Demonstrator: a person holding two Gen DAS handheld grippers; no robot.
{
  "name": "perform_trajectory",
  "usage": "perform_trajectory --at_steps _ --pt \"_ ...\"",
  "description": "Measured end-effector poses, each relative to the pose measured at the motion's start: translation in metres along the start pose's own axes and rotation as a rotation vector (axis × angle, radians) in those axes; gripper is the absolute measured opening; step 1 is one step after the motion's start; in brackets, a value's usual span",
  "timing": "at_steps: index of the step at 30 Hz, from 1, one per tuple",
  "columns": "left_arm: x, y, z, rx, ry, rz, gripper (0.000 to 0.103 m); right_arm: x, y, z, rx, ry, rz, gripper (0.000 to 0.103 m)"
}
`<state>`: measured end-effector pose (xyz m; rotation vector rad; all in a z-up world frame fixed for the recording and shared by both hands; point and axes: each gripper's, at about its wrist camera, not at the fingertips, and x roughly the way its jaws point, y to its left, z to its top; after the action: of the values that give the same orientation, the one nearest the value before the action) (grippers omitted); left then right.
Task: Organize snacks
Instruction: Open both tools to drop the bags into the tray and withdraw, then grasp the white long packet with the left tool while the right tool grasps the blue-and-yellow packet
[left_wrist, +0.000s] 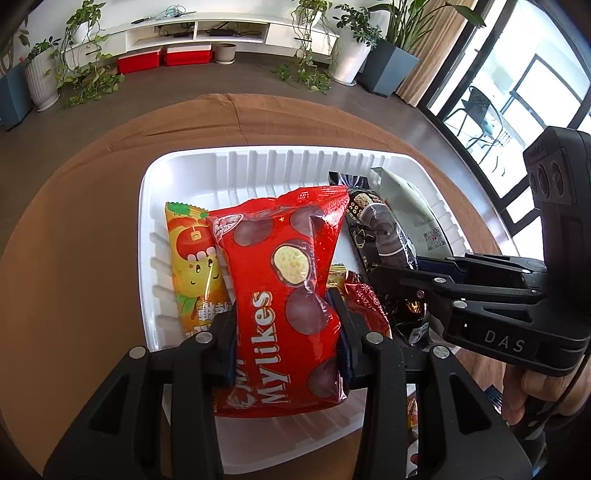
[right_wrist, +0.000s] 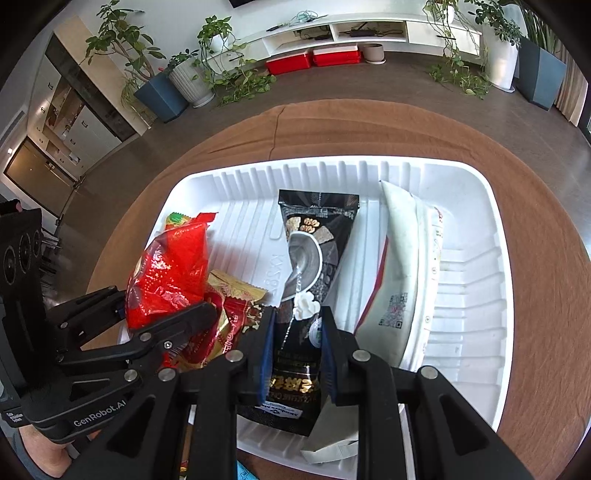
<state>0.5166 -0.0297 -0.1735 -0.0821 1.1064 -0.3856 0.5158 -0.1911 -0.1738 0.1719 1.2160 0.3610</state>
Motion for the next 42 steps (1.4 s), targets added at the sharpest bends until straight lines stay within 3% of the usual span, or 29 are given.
perform_trajectory --at_steps 5,9,13,15,17,21,24,26,28,33,38,42 --pt "0.006 -0.007 0.000 0.021 0.003 -0.011 0.056 0.002 0.001 -0.001 0.009 0.001 0.009 0.027" --pt "0.006 -0.009 0.001 0.023 -0.004 -0.006 0.060 0.000 0.000 -0.001 0.007 0.005 0.003 0.029" --pt "0.001 -0.013 0.002 0.021 -0.023 -0.008 0.070 -0.009 -0.003 -0.001 0.014 -0.015 0.001 0.038" --pt "-0.006 -0.018 0.003 0.037 -0.039 0.006 0.085 -0.018 -0.004 -0.001 0.022 -0.036 0.014 0.046" --pt "-0.014 -0.023 0.003 0.052 -0.054 0.016 0.087 -0.031 -0.003 -0.001 0.030 -0.069 0.034 0.057" --pt "-0.037 -0.035 0.001 0.077 -0.090 0.024 0.100 -0.064 0.000 -0.002 0.041 -0.156 0.050 0.066" --pt "-0.067 -0.045 -0.007 0.104 -0.157 0.021 0.102 -0.097 0.002 -0.011 0.059 -0.227 0.105 0.076" --pt "-0.089 -0.051 -0.018 0.136 -0.201 0.030 0.103 -0.127 0.002 -0.026 0.072 -0.299 0.141 0.090" --pt "-0.111 -0.055 -0.032 0.167 -0.256 0.078 0.103 -0.147 0.001 -0.042 0.078 -0.346 0.174 0.097" --pt "-0.156 -0.051 -0.079 0.135 -0.343 0.090 0.103 -0.188 -0.004 -0.102 0.100 -0.419 0.252 0.100" --pt "-0.180 -0.042 -0.136 0.020 -0.310 0.104 0.103 -0.200 -0.016 -0.171 0.193 -0.413 0.279 0.100" --pt "-0.175 -0.035 -0.182 -0.083 -0.249 0.068 0.103 -0.196 -0.021 -0.223 0.255 -0.409 0.197 0.099"
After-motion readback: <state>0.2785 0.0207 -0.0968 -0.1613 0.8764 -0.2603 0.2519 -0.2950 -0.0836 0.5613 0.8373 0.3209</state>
